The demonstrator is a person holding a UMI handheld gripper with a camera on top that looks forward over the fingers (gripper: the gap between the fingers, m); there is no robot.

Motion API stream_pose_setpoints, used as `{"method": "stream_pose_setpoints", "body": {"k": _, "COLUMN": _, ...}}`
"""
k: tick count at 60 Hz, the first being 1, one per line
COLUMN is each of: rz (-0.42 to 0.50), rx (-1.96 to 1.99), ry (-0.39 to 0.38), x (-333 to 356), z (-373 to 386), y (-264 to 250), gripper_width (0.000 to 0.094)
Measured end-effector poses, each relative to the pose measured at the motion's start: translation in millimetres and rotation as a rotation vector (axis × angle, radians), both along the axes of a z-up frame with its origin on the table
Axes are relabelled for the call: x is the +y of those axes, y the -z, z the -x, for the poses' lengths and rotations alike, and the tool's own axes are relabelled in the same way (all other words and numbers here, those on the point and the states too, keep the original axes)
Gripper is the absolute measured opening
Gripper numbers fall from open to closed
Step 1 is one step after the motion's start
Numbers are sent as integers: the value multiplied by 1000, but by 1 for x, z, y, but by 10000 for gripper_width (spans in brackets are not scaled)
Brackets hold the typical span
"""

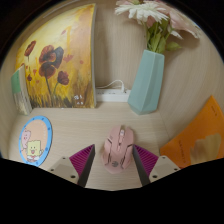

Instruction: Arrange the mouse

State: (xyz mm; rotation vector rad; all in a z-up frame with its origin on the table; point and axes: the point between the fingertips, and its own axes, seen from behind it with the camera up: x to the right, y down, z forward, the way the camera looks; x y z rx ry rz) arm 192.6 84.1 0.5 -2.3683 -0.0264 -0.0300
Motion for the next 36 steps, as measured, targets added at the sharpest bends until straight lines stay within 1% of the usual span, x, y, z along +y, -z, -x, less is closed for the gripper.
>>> {"method": "stream_pose_setpoints", "body": {"k": 5, "rz": 1, "rx": 7, "ry": -17, "x": 15, "z": 4, "y": 0, "gripper_width": 760}}
{"method": "stream_pose_setpoints", "body": {"k": 11, "rz": 5, "rx": -1, "ry": -33, "x": 26, "z": 7, "y": 2, "gripper_width": 746}}
{"method": "stream_pose_setpoints", "body": {"k": 14, "rz": 8, "rx": -17, "ry": -28, "x": 29, "z": 4, "y": 4, "gripper_width": 681}}
{"method": "stream_pose_setpoints", "body": {"k": 18, "rz": 12, "rx": -43, "ry": -11, "x": 32, "z": -2, "y": 6, "gripper_width": 545}}
{"method": "stream_pose_setpoints", "body": {"k": 24, "rz": 16, "rx": -48, "ry": -7, "x": 33, "z": -2, "y": 6, "gripper_width": 529}}
{"method": "stream_pose_setpoints", "body": {"k": 31, "rz": 22, "rx": -72, "ry": -9, "x": 33, "z": -3, "y": 6, "gripper_width": 446}}
{"method": "stream_pose_setpoints", "body": {"k": 34, "rz": 46, "rx": -80, "ry": 7, "x": 31, "z": -4, "y": 6, "gripper_width": 411}}
{"method": "stream_pose_setpoints", "body": {"k": 36, "rz": 72, "rx": -79, "ry": 19, "x": 28, "z": -2, "y": 3, "gripper_width": 411}}
